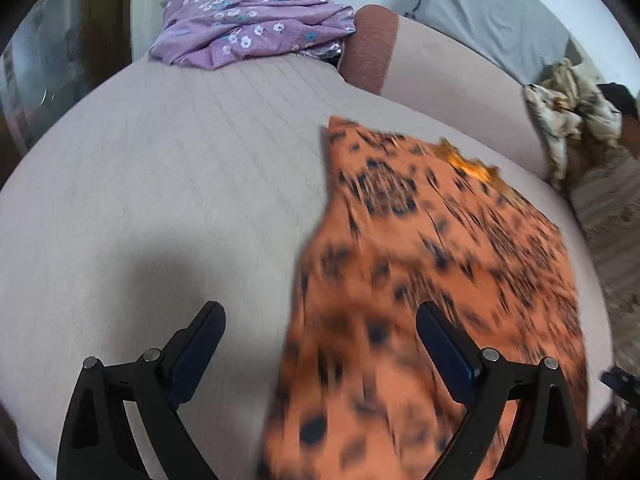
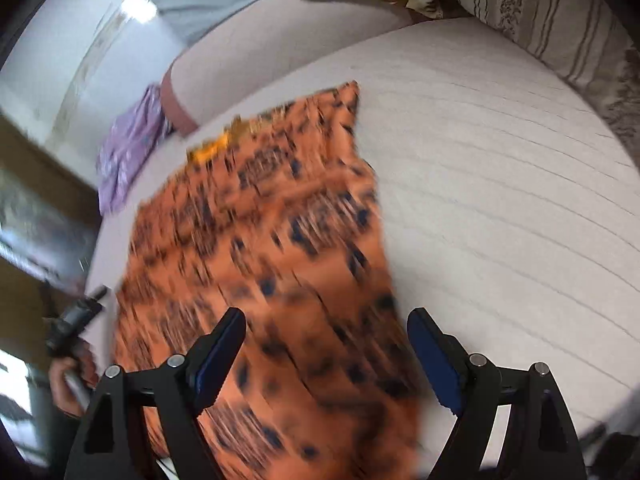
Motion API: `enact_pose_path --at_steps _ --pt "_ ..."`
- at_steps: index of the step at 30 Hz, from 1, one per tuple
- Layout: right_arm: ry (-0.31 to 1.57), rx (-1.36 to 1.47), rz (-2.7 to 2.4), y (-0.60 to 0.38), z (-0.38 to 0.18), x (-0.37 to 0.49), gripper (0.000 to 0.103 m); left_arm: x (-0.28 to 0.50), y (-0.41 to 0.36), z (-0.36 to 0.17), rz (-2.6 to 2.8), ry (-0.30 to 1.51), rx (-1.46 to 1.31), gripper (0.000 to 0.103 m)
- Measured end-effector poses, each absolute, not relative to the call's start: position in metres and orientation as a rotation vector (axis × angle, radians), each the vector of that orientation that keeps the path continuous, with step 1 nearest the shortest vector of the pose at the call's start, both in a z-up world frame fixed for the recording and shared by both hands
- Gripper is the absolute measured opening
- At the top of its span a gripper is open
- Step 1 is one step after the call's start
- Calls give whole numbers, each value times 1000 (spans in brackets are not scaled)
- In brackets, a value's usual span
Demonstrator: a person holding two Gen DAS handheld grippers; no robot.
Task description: Fold small clothes
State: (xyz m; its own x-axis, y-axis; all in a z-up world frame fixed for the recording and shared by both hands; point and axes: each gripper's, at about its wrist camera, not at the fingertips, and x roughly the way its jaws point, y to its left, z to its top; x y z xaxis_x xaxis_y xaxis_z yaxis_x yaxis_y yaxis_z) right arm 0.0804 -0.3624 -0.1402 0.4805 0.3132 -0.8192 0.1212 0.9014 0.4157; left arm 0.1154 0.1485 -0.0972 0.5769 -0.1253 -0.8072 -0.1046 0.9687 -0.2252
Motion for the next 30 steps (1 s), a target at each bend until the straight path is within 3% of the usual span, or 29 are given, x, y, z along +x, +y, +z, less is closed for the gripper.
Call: enact_pose_path --at_steps 10,16,18,20,22,24,26,30 --pt "1196 499 207 -366 -175 33 86 13 149 -128 16 1121 -301 94" --pt "1201 570 262 -365 -178 16 86 2 137 -135 45 1145 -221 64" --pt "1206 597 275 -365 -182 8 85 1 134 -135 50 1143 -210 45" --pt "1201 580 278 -363 -182 2 80 3 130 -135 49 1136 -203 40" --pt "1208 580 272 -362 -182 0 77 1 131 -135 48 1130 -210 40" --pt "1207 591 271 -365 -184 0 78 3 130 -136 27 1129 -218 59" --pt "1211 590 269 -364 -184 0 78 -7 133 -134 17 1132 -225 66" --pt "1209 568 264 -363 -185 -1 78 -14 133 -138 37 1150 -206 66"
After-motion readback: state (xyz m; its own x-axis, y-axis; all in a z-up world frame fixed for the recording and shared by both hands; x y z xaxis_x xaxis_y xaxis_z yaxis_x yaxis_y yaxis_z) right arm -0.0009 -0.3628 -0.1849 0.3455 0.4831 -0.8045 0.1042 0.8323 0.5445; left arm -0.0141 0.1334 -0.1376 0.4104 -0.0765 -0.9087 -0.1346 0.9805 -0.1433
